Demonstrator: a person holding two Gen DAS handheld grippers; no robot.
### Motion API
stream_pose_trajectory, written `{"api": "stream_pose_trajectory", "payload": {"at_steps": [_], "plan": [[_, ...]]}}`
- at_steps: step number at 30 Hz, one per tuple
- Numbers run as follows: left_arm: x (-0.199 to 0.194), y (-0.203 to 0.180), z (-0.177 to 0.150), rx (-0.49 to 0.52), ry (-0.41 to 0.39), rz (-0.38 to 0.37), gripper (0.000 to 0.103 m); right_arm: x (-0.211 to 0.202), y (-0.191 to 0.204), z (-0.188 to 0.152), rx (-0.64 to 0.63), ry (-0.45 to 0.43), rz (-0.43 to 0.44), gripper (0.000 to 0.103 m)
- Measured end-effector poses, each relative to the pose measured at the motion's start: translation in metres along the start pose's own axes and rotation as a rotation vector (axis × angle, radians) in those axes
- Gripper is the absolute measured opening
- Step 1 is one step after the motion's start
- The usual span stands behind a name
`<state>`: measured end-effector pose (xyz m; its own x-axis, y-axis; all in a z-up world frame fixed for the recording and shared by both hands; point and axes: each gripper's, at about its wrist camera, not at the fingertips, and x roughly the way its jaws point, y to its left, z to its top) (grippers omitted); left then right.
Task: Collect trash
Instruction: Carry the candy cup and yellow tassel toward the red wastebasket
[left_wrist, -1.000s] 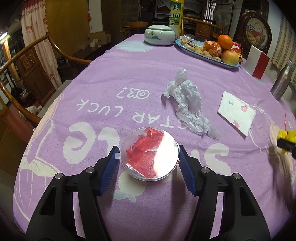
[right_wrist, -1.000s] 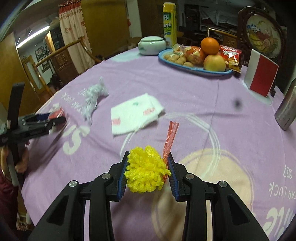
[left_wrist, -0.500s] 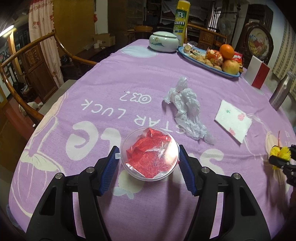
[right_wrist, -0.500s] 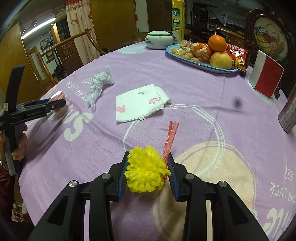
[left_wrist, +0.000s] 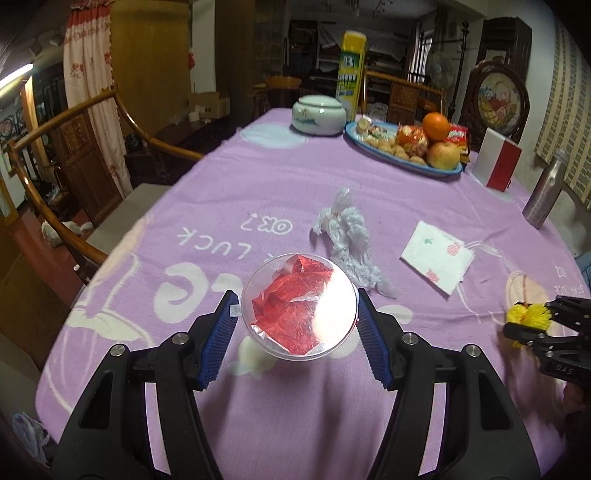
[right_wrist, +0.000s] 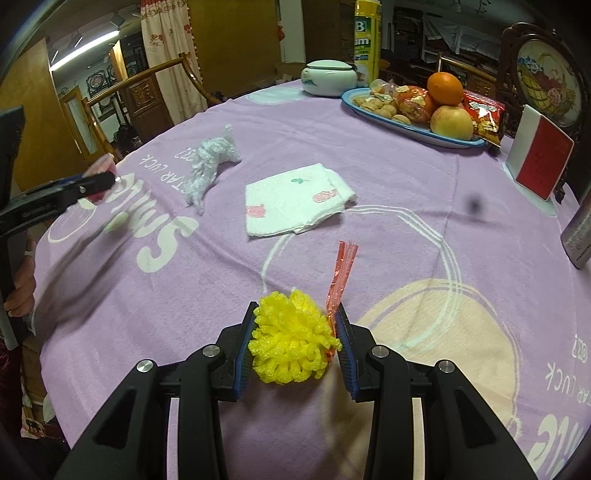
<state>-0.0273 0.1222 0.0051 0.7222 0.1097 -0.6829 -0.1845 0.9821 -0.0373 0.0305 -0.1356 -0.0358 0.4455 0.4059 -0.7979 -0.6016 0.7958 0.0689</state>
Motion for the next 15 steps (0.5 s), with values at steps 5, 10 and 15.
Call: {"api": "stream_pose_trajectory", "payload": {"at_steps": [5, 10, 15], "plan": [[-0.04, 0.009, -0.004, -0.032, -0.071, 0.051, 0.062, -0.005, 0.015, -0.003, -0.036, -0.01, 0.033, 0.04], [-0.077, 0.024, -0.016, -0.088, -0.134, 0.11, 0.062, -0.013, 0.03, -0.006, -0.076, -0.028, 0.068, 0.039], [-0.119, 0.056, -0.044, -0.18, -0.182, 0.188, 0.062, -0.017, 0.045, -0.008, -0.1, -0.032, 0.106, 0.039]]}}
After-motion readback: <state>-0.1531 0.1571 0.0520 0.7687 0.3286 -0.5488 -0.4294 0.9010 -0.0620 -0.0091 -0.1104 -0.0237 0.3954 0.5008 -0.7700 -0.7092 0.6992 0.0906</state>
